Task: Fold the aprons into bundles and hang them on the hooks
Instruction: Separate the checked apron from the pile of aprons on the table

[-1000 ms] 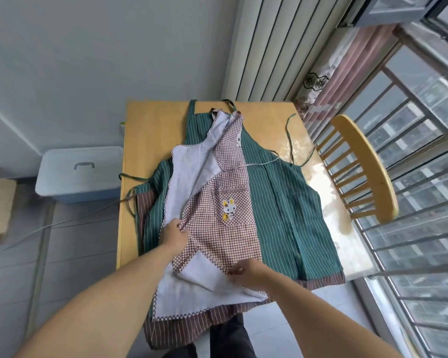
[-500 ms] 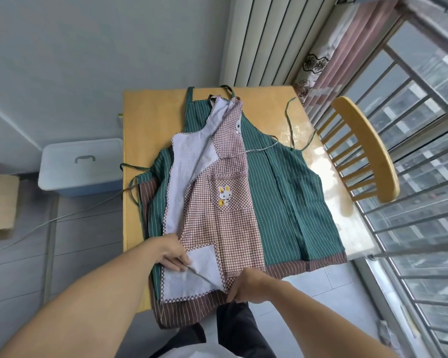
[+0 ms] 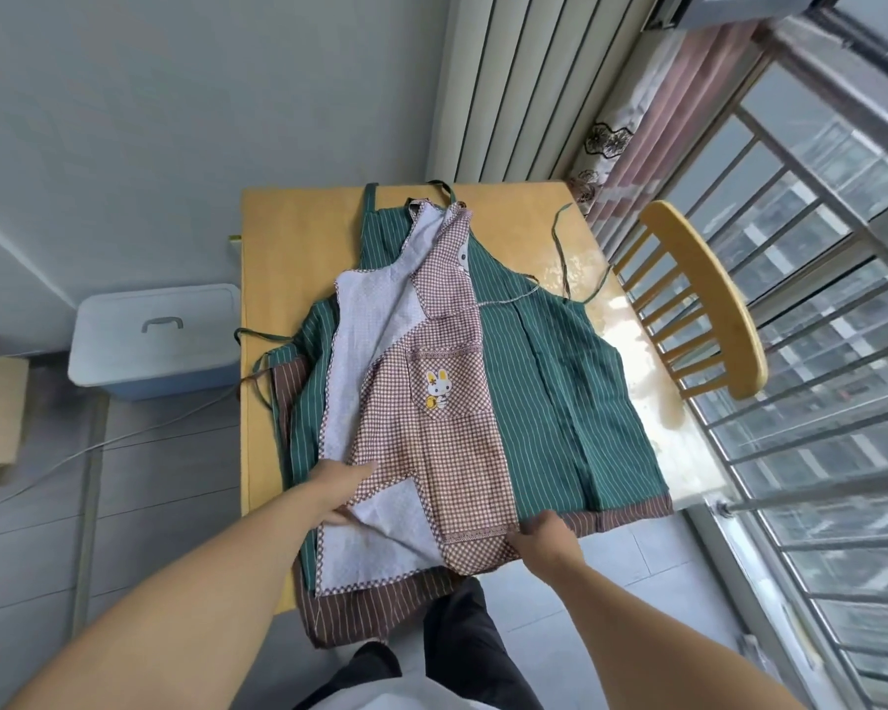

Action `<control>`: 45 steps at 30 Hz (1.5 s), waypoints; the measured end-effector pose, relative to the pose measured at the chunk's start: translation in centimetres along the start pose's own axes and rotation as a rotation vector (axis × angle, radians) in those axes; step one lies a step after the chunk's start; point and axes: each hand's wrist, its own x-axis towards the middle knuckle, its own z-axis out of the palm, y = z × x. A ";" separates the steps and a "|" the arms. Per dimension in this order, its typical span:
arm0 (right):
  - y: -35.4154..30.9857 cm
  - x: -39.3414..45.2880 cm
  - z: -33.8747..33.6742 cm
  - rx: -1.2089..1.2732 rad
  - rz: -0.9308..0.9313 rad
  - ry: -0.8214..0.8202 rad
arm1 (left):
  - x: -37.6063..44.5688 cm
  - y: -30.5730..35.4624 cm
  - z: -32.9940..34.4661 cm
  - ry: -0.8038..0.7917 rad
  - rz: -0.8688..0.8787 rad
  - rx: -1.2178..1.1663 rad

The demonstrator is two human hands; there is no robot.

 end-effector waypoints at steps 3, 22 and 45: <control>1.6 -0.2 0.5 0.219 0.074 -0.146 | 0.8 -0.7 1.2 0.170 0.067 0.207; 3.7 -2.4 0.5 1.488 0.409 -0.476 | 0.6 -1.1 2.0 0.090 0.119 0.395; 6.4 -2.1 3.0 0.679 0.031 0.127 | 3.2 -0.8 1.8 0.216 0.091 0.654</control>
